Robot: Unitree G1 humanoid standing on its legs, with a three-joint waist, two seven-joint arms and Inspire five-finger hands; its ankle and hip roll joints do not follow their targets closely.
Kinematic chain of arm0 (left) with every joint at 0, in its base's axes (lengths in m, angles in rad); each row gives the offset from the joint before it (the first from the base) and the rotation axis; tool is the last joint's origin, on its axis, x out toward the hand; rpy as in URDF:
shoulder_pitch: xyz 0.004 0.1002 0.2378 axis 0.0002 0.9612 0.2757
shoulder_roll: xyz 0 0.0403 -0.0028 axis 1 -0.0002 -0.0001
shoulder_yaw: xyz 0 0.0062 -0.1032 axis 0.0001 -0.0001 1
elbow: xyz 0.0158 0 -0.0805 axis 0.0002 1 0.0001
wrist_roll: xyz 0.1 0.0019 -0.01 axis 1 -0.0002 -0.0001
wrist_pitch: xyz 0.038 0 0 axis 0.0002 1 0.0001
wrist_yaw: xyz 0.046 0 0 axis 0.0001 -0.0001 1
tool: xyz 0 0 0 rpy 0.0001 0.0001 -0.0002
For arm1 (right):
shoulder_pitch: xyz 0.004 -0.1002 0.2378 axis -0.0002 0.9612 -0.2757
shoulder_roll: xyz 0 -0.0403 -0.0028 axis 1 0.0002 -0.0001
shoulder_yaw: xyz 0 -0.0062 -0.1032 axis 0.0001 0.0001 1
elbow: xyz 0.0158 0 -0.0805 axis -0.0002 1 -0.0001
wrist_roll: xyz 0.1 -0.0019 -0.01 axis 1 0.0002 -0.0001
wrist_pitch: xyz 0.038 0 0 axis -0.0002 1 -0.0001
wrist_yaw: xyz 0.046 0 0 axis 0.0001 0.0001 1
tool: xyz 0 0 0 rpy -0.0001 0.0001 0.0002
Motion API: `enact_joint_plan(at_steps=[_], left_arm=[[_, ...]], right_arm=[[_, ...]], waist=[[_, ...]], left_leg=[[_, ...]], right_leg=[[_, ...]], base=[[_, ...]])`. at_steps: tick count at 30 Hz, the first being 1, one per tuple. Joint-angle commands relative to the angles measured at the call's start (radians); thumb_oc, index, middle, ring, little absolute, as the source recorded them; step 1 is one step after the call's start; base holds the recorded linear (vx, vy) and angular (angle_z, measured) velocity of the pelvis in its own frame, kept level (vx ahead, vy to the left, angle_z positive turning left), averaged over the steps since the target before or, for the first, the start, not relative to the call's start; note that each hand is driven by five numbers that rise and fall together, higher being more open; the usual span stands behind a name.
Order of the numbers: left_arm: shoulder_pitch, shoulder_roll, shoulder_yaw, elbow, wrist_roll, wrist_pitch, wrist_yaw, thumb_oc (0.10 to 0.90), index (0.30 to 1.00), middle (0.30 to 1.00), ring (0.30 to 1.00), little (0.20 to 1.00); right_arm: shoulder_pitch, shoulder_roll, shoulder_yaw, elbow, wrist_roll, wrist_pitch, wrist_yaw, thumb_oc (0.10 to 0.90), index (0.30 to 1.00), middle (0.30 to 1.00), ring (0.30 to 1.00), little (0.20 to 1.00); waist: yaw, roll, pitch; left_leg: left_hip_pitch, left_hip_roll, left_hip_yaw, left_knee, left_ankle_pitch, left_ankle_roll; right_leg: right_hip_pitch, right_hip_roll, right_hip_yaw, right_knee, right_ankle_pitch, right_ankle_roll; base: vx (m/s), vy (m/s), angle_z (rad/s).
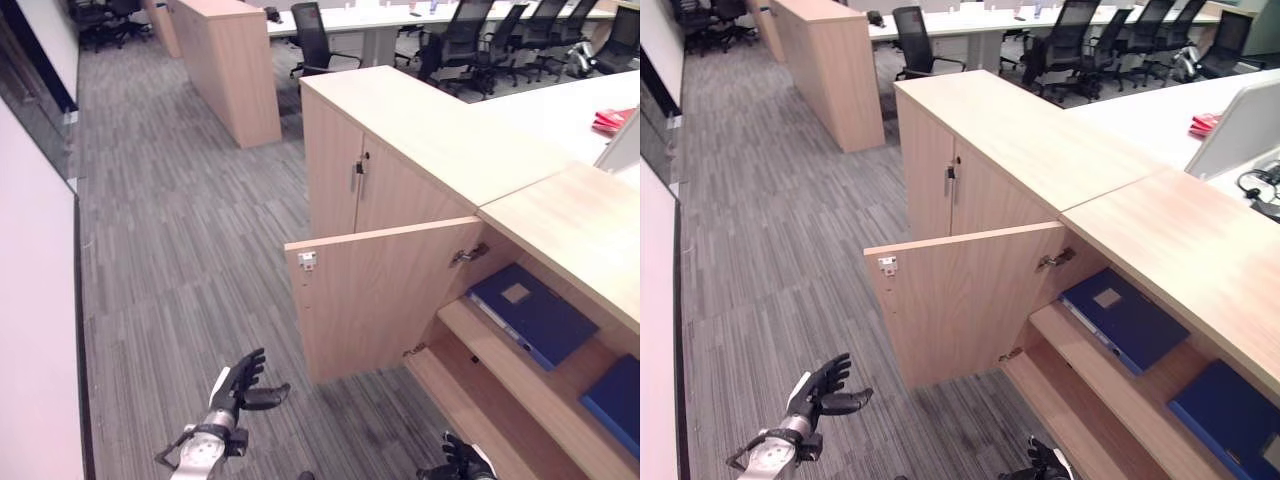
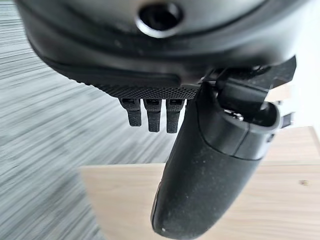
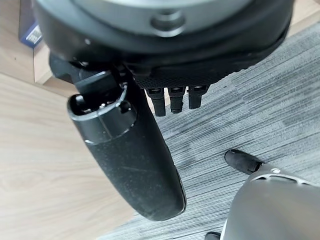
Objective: Put the empty folder in the office cabinet
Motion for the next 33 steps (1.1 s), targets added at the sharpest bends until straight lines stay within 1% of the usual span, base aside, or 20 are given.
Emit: enact_joint_plan(at_steps=[1,2,4,5,7,9,11,13,18,20,22,24,26,27,32,33], left_arm=[[-0.14,0.055,0.045,-0.02,-0.054,-0.078,0.034,0.8,0.9,0.9,0.9,0.9],[-0.186,0.074,0.053,0.002,-0.069,-0.079,0.045,0.8,0.9,0.9,0.9,0.9],[-0.229,0.093,0.061,0.021,-0.089,-0.082,0.055,0.8,0.9,0.9,0.9,0.9],[-0.282,0.118,0.068,0.053,-0.106,-0.084,0.066,0.8,0.9,0.9,0.9,0.9],[-0.334,0.146,0.068,0.075,-0.12,-0.087,0.075,0.8,0.9,0.9,0.9,0.9],[-0.378,0.168,0.057,0.095,-0.118,-0.088,0.078,0.8,0.9,0.9,0.9,0.9],[-0.454,0.204,0.042,0.107,-0.127,-0.089,0.087,0.8,0.9,0.9,0.9,0.9],[-0.51,0.223,0.022,0.11,-0.139,-0.091,0.089,0.8,0.9,0.9,0.9,0.9],[-0.634,0.235,-0.057,0.095,-0.143,-0.096,0.076,0.8,0.9,0.9,0.9,0.9],[-0.664,0.21,-0.084,0.066,-0.164,-0.098,0.063,0.8,0.9,0.9,0.9,0.9],[-0.651,0.183,-0.096,0.023,-0.181,-0.102,0.049,0.8,0.9,0.9,0.9,0.9],[-0.587,0.131,-0.098,-0.062,-0.226,-0.099,0.01,0.8,0.9,0.9,0.9,0.9],[-0.448,0.071,-0.111,-0.174,-0.232,-0.087,-0.051,0.8,0.9,0.9,0.9,0.9],[-0.347,0.055,-0.121,-0.251,-0.224,-0.075,-0.097,0.8,0.9,0.9,0.9,0.9],[-0.208,0.04,-0.133,-0.349,-0.24,-0.048,-0.168,0.8,0.9,0.9,0.9,0.9],[-0.187,0.04,-0.134,-0.364,-0.244,-0.043,-0.176,0.8,0.9,0.9,0.9,0.9]], right_arm=[[-0.021,-0.084,0.025,-0.046,-0.011,-0.024,0.01,0.8,0.9,0.9,0.9,0.9],[-0.021,-0.088,0.038,-0.042,-0.014,-0.024,0.016,0.8,0.9,0.9,0.9,0.9],[-0.022,-0.093,0.046,-0.036,-0.016,-0.026,0.021,0.8,0.9,0.9,0.9,0.9],[-0.027,-0.093,0.053,-0.031,-0.015,-0.026,0.023,0.8,0.9,0.9,0.9,0.9],[-0.026,-0.095,0.059,-0.024,-0.012,-0.025,0.026,0.8,0.9,0.9,0.9,0.9],[-0.026,-0.098,0.065,-0.015,-0.012,-0.027,0.029,0.8,0.9,0.9,0.9,0.9],[-0.024,-0.102,0.07,-0.004,-0.004,-0.028,0.03,0.8,0.9,0.9,0.9,0.9],[-0.03,-0.104,0.073,0.01,0.0,-0.025,0.029,0.8,0.9,0.9,0.9,0.9],[-0.047,-0.097,0.076,0.038,0.013,-0.022,0.035,0.8,0.9,0.9,0.9,0.9],[-0.05,-0.091,0.082,0.049,0.011,-0.018,0.036,0.8,0.9,0.9,0.9,0.9],[-0.053,-0.084,0.079,0.051,0.008,-0.014,0.034,0.8,0.9,0.9,0.9,0.9],[-0.061,-0.077,0.066,0.065,0.001,-0.008,0.028,0.8,0.9,0.9,0.9,0.9],[-0.069,-0.063,0.041,0.086,-0.007,0.002,0.027,0.8,0.9,0.9,0.9,0.9],[-0.07,-0.058,0.019,0.085,-0.01,0.007,0.026,0.8,0.9,0.9,0.9,0.9],[-0.057,-0.051,-0.02,0.066,-0.005,0.01,0.025,0.8,0.9,0.9,0.9,0.9],[-0.064,-0.051,-0.029,0.058,-0.004,0.011,0.022,0.8,0.9,0.9,0.9,0.9]], waist=[[-0.003,0.025,-0.025],[-0.015,0.028,-0.03],[-0.024,0.029,-0.032],[-0.033,0.029,-0.034],[-0.043,0.029,-0.038],[-0.052,0.027,-0.042],[-0.064,0.025,-0.046],[-0.071,0.023,-0.045],[-0.088,0.019,-0.048],[-0.089,0.013,-0.046],[-0.086,0.01,-0.043],[-0.076,0.008,-0.038],[-0.06,0.009,-0.024],[-0.05,0.01,-0.016],[-0.038,0.007,-0.003],[-0.035,0.006,0.007]], left_leg=[[0.031,0.044,-0.028,-0.002,-0.088,-0.061],[0.037,0.05,-0.016,-0.002,-0.089,-0.064],[0.042,0.056,-0.008,-0.002,-0.089,-0.067],[0.047,0.061,0.001,-0.002,-0.089,-0.071],[0.05,0.064,0.007,-0.002,-0.09,-0.074],[0.052,0.066,0.013,-0.002,-0.09,-0.076],[0.056,0.071,0.012,-0.002,-0.091,-0.079],[0.054,0.072,0.009,-0.002,-0.09,-0.08],[0.054,0.074,0.003,-0.002,-0.095,-0.079],[0.053,0.073,-0.001,-0.002,-0.097,-0.077],[0.052,0.072,-0.004,-0.002,-0.098,-0.075],[0.052,0.07,-0.001,-0.002,-0.101,-0.07],[0.06,0.066,0.009,-0.002,-0.11,-0.057],[0.067,0.061,0.021,-0.002,-0.116,-0.048],[0.069,0.049,0.043,-0.002,-0.123,-0.035],[0.065,0.046,0.051,-0.002,-0.124,-0.032]], right_leg=[[0.037,-0.068,-0.059,0.025,-0.047,0.103],[0.038,-0.067,-0.052,0.022,-0.047,0.103],[0.038,-0.064,-0.046,0.02,-0.047,0.103],[0.037,-0.06,-0.041,0.02,-0.045,0.104],[0.037,-0.057,-0.035,0.019,-0.046,0.104],[0.038,-0.054,-0.032,0.019,-0.046,0.104],[0.039,-0.05,-0.028,0.019,-0.048,0.104],[0.038,-0.048,-0.028,0.022,-0.049,0.104],[0.032,-0.044,-0.025,0.037,-0.055,0.102],[0.029,-0.044,-0.029,0.045,-0.056,0.103],[0.026,-0.045,-0.03,0.053,-0.056,0.103],[0.019,-0.047,-0.034,0.069,-0.059,0.104],[0.0,-0.059,-0.035,0.109,-0.061,0.109],[-0.01,-0.071,-0.033,0.128,-0.057,0.117],[-0.027,-0.094,-0.031,0.145,-0.043,0.13],[-0.038,-0.101,-0.038,0.152,-0.034,0.136]], base=[[0.0,-0.017,-0.3],[0.01,-0.02,-0.24],[0.01,-0.033,-0.23],[0.01,-0.035,-0.25],[0.01,-0.024,-0.11],[0.02,-0.021,-0.14],[0.03,-0.024,-0.09],[0.0,0.0,0.0],[0.01,0.002,0.01],[0.0,0.006,0.02],[0.0,0.014,0.04],[-0.01,0.024,0.02],[-0.01,0.111,0.01],[-0.01,0.145,-0.04],[-0.02,0.086,-0.18],[-0.04,0.052,-0.11]])
